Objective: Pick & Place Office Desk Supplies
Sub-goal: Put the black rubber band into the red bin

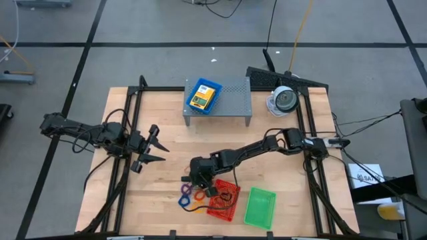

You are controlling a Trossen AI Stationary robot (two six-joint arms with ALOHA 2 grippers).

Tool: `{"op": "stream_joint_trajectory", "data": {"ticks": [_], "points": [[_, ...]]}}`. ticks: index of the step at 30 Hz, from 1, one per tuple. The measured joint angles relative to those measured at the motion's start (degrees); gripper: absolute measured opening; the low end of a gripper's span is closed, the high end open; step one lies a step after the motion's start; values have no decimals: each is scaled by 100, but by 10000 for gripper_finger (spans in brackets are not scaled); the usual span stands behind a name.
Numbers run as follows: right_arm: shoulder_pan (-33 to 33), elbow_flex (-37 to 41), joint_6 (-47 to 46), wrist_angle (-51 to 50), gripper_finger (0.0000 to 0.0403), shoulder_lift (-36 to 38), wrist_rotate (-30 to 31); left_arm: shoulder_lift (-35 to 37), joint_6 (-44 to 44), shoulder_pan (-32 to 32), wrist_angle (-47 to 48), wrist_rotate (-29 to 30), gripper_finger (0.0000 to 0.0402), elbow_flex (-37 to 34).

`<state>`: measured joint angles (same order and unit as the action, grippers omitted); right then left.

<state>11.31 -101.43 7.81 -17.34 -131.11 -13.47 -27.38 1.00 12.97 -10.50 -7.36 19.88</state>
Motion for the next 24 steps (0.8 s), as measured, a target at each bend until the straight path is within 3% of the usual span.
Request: {"op": "stream_joint_trajectory", "data": {"ticks": [17,24], "points": [[5,7,-109,-7,99,-7,-7,1,3,1,5,0,157,0],[33,7,55,-6,52,-7,-9,0,3,0,5,0,157,0]]}}
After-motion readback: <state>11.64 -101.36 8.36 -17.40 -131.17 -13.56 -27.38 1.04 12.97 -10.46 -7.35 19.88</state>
